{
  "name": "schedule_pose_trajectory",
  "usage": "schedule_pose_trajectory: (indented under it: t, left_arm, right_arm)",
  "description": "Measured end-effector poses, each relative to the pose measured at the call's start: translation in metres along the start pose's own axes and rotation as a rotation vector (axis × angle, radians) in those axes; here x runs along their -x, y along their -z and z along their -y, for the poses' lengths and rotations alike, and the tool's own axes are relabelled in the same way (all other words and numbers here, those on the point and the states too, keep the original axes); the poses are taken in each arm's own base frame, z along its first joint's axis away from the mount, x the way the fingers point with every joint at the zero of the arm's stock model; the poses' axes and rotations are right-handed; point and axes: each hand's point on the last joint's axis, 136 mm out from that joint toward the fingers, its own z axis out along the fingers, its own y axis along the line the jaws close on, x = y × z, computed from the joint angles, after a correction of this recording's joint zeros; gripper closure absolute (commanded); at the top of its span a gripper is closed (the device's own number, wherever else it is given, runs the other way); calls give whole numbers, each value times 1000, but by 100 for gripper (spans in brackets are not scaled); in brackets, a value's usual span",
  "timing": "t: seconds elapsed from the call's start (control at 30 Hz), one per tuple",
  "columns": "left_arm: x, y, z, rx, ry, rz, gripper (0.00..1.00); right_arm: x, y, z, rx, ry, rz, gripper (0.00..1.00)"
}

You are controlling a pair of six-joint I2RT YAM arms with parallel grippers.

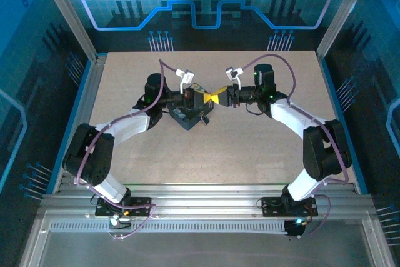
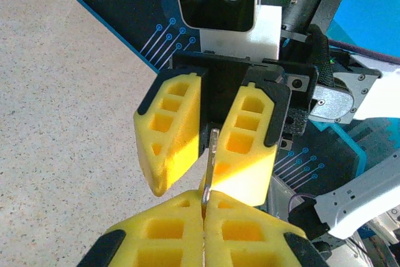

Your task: Unlock the padlock with the key

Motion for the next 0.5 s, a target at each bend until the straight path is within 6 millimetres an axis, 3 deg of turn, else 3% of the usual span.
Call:
schedule_pose_trajectory:
  t: [0.5]
  left_arm:
    - [-4,1,2,-12,3,-10,92]
  right_arm:
    - [11,-1,-3,12,8,31,75]
